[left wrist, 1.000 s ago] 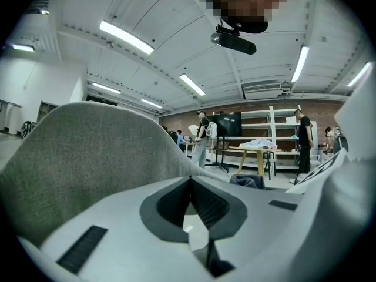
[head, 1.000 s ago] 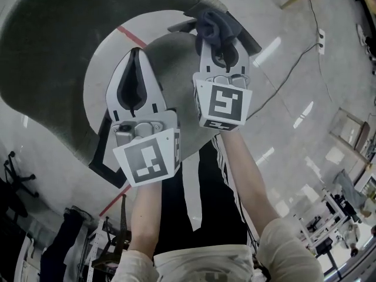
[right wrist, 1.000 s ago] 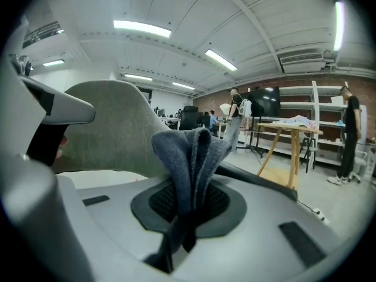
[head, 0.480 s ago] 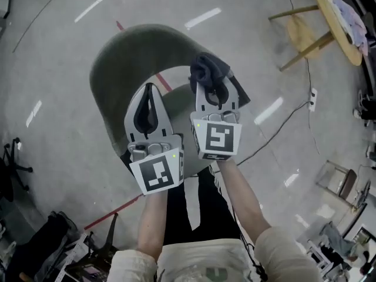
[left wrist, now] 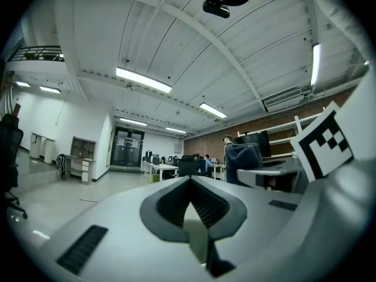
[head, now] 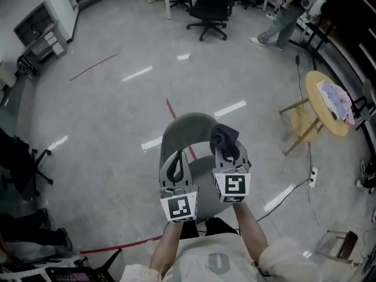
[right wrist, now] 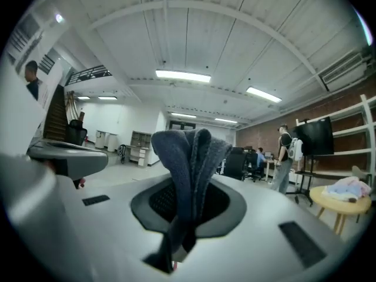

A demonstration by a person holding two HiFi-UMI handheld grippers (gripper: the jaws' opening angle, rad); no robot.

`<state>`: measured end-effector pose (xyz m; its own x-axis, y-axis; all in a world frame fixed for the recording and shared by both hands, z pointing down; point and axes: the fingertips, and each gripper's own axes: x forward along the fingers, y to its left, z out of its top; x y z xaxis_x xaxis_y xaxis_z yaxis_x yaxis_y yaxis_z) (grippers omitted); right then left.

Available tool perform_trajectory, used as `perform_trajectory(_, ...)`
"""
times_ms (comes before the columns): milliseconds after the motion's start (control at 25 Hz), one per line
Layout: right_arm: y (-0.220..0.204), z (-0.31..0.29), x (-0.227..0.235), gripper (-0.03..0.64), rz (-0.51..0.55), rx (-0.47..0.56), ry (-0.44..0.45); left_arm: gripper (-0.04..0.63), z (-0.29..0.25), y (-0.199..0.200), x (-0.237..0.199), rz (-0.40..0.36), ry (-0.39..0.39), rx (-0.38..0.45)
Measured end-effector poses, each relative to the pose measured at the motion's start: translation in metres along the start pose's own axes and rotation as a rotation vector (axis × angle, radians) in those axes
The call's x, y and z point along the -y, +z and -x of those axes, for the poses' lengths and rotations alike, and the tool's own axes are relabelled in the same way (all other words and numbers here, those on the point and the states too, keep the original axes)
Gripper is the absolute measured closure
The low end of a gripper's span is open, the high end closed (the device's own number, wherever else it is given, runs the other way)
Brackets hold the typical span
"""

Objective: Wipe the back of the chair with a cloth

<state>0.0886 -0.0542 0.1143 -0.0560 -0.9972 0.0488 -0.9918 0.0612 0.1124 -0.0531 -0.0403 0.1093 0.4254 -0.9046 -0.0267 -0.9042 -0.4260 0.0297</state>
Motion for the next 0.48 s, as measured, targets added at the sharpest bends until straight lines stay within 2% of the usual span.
perform_trajectory(120, 0.026, 0.021, -0.024, 0.563, -0.003, 0.011, 0.057, 0.58, 0.021, 0.036, -0.005, -0.036, 0.013, 0.032)
perform_trajectory(240, 0.041, 0.03, -0.052, 0.563, -0.054, 0.026, 0.123, 0.58, 0.032, 0.063, -0.018, -0.085, 0.03, 0.076)
perform_trajectory(360, 0.045, 0.037, -0.075, 0.563, -0.048, 0.038, 0.194, 0.58, 0.043, 0.072, -0.03, -0.1, 0.055, 0.091)
perform_trajectory(480, 0.053, 0.042, -0.085, 0.563, -0.028, 0.06, 0.224, 0.58, 0.05, 0.07, -0.036, -0.086, 0.076, 0.087)
